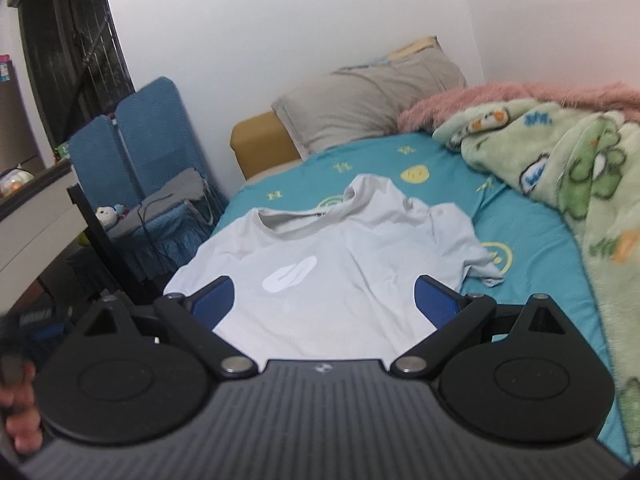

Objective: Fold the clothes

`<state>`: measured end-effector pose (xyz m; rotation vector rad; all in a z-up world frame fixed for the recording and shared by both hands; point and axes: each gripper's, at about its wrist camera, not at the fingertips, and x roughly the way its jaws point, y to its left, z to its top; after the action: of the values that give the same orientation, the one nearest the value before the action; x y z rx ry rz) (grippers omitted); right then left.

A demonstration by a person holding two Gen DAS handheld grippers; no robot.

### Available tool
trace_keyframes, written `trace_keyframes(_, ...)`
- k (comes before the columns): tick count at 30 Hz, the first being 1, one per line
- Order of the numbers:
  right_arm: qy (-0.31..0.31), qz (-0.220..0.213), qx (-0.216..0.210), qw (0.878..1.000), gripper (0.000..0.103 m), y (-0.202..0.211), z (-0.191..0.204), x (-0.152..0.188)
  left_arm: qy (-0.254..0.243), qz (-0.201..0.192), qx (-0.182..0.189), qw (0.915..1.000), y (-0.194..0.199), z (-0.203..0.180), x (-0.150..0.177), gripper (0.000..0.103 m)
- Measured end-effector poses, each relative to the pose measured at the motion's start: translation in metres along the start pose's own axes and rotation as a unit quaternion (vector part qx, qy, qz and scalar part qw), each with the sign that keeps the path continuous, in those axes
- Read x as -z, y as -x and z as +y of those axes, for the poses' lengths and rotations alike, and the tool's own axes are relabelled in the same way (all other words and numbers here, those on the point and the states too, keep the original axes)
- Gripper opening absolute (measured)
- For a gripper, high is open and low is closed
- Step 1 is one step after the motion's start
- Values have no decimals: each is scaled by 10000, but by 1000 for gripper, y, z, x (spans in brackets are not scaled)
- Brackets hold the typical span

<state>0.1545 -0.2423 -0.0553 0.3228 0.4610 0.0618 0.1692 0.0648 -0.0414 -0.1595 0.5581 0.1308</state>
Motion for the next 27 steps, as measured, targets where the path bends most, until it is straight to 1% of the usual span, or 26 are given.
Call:
trace_keyframes(3,-141,-23,-76,9999,98,14,-3,-3,-157,-95,78,9998,31,-8,27,84)
trace_keyframes(6,-193,-90,-48,9998,98,25,-3,-3,-630,-340,42,9974,51,-18,62,87)
trace_keyframes(8,-177,-95,-4,9998,98,29,-5,-2,-873,-261,-62,9958,53,-23,80,87)
trace_keyframes(10,-160,-76,34,9998,98,31,-7,0,-835,-181,-39,9963,56,-23,88,87)
trace_keyframes(16,29,-28,221,9997,98,26,-5,2,-712,-247,12,9972,59,-15,90,89)
trace_keyframes(19,56,1,248,9997,98,23,-5,2,-649,-131,-17,9978,53,-8,92,89)
trace_keyframes(23,-88,74,215,9997,98,17,-11,0,-577,-47,-40,9983,47,-2,92,89)
trace_keyframes(25,-169,139,217,9995,62,13,-15,-2,-559,-15,-45,9984,45,-1,92,89)
trace_keyframes(26,-218,185,218,9994,61,11,-18,-3,-555,3,-49,9984,44,-1,92,89)
trace_keyframes(27,-275,191,223,9992,63,10,-20,-3,-565,18,-54,9984,42,-1,93,89)
